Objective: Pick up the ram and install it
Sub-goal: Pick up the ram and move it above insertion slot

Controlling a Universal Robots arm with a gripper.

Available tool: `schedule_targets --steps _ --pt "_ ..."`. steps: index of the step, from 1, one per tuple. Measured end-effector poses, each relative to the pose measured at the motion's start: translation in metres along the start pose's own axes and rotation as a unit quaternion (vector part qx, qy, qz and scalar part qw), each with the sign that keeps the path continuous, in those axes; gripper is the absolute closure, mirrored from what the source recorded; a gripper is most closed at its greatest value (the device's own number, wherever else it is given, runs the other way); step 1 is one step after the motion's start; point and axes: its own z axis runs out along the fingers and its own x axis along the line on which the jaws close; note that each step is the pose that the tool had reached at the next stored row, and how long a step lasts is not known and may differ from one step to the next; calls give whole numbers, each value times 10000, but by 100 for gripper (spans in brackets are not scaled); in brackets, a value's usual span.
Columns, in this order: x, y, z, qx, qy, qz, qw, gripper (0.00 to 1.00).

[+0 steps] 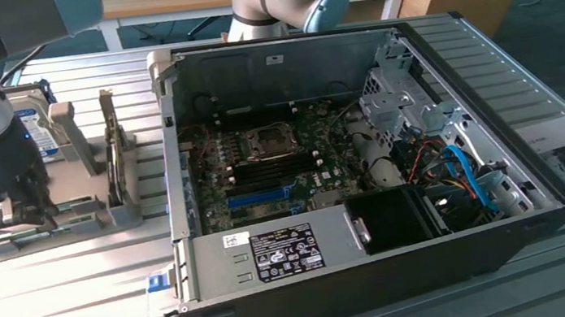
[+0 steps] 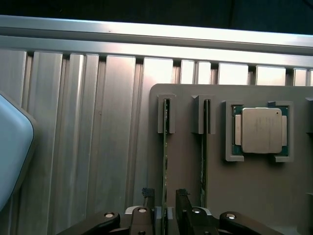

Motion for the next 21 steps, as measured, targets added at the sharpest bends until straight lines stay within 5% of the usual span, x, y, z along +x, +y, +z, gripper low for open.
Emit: schedule_targets --steps 21 --pt "10 -5 72 1 0 -3 10000 69"
